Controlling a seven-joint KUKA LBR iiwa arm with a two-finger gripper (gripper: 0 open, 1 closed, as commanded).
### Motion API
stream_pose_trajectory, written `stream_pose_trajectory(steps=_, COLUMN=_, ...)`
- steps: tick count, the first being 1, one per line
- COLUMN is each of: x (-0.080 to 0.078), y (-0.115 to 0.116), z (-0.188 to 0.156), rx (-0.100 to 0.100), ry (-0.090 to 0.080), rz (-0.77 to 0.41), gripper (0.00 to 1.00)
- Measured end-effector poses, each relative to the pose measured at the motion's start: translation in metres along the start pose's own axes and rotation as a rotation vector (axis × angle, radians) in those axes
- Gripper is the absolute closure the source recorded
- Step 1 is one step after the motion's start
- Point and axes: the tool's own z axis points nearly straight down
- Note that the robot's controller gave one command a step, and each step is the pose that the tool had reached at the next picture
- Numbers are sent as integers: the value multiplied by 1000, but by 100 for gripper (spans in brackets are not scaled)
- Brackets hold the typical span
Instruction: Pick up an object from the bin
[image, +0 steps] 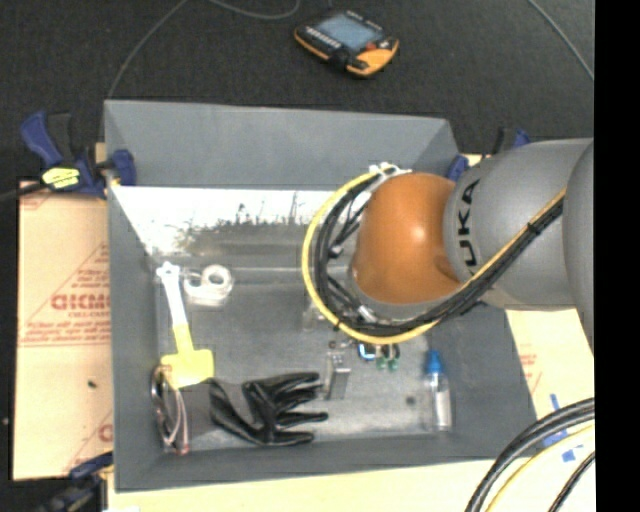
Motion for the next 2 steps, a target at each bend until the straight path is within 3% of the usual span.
stream_pose_trajectory(steps=1, x=12, y=28, z=25, rx=-1, ry=4, rz=-152, gripper=0)
stream_pose_trajectory(steps=2, x=-4, y=22, z=88, rx=-1, ry=-4, rz=-93, gripper=0)
